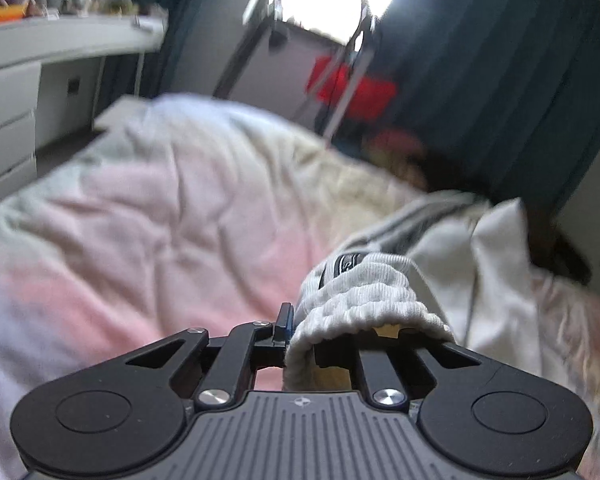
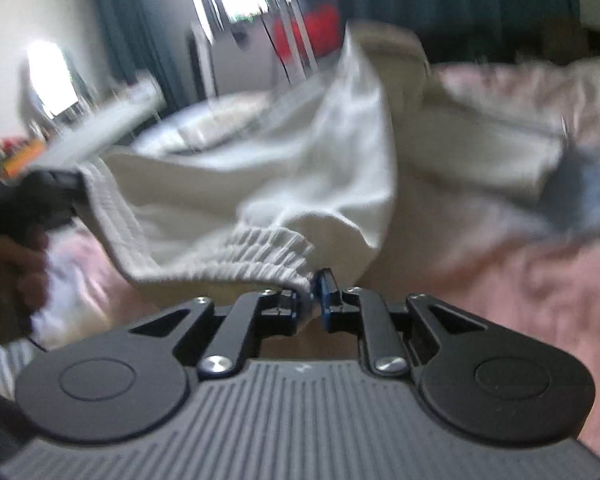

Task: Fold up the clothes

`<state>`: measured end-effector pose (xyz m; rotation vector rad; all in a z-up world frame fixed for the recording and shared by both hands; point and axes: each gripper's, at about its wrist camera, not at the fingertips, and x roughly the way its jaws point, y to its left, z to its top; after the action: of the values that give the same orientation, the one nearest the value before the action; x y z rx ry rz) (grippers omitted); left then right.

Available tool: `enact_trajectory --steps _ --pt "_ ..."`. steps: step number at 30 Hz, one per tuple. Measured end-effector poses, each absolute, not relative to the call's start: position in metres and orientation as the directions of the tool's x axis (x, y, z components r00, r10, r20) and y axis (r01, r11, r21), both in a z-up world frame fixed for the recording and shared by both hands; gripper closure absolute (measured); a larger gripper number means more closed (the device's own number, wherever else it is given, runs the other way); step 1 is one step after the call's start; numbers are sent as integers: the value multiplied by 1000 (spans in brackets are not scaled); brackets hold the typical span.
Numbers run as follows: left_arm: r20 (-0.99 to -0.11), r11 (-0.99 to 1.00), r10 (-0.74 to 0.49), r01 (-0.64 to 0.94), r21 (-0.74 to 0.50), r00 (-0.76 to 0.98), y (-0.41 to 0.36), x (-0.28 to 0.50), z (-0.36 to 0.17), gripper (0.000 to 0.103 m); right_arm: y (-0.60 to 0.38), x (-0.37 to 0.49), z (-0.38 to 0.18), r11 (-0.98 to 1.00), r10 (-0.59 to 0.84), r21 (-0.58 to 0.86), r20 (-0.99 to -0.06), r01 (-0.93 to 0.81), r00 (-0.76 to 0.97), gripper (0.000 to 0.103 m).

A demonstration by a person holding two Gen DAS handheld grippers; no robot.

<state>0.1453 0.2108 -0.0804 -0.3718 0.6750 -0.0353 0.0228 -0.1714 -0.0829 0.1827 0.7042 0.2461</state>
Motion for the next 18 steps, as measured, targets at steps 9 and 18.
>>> enact_trajectory --steps 9,18 --pt "-661 897 -157 -174 -406 734 223 114 -73 58 -183 27 -80 925 370 326 -652 -196 661 51" --pt "-583 835 -193 -179 -520 789 225 80 -49 24 -205 13 -70 799 501 577 -482 -169 719 17"
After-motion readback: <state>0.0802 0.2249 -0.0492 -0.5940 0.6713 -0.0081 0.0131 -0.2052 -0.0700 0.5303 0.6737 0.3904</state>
